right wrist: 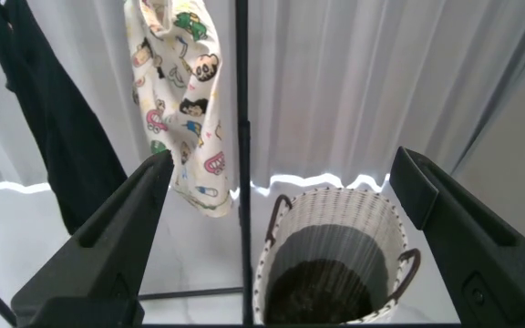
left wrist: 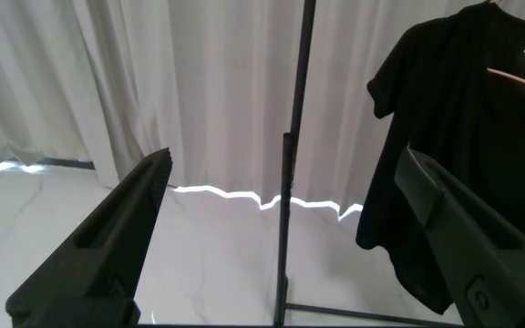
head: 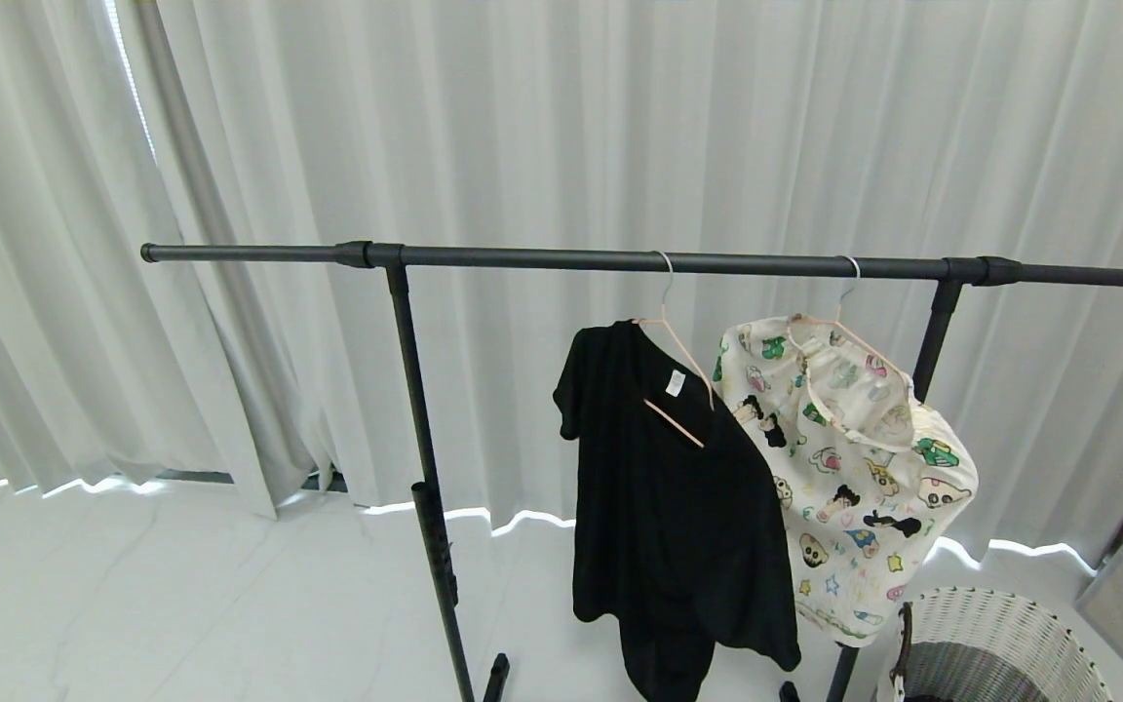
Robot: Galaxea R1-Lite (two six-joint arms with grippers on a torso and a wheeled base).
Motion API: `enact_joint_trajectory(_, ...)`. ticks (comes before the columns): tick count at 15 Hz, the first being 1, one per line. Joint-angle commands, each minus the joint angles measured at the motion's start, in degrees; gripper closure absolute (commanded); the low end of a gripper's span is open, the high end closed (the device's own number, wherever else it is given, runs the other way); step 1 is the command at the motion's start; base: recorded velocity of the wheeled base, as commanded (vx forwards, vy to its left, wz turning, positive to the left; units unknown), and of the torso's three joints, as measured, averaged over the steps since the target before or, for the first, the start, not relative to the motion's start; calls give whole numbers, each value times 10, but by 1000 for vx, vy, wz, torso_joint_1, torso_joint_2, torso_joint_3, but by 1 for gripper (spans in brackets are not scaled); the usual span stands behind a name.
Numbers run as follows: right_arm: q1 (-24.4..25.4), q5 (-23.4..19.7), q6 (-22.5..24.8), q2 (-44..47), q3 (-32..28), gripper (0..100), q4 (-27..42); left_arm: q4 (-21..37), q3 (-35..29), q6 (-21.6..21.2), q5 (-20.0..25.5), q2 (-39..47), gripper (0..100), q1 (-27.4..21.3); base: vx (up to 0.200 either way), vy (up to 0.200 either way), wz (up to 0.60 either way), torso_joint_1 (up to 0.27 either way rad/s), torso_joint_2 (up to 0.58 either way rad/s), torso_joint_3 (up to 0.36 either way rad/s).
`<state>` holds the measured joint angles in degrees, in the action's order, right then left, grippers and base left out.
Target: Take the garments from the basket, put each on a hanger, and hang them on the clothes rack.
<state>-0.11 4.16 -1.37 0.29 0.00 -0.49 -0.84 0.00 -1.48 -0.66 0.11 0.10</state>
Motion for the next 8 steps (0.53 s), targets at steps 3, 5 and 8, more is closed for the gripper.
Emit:
enact_joint_trajectory(3, 0, 0, 0, -2, 0, 0, 0, 0, 0, 0, 0, 0, 0, 0, 0, 0, 0, 0, 0, 0)
enact_joint_trajectory(5, 0, 0, 0, -2, 0, 0, 0, 0, 0, 0, 0, 0, 0, 0, 0, 0, 0, 0, 0, 0)
enact_joint_trajectory(8, 0, 0, 0, -2, 0, 0, 0, 0, 0, 1, 0, 0, 0, 0, 0, 0, 0, 0, 0, 0)
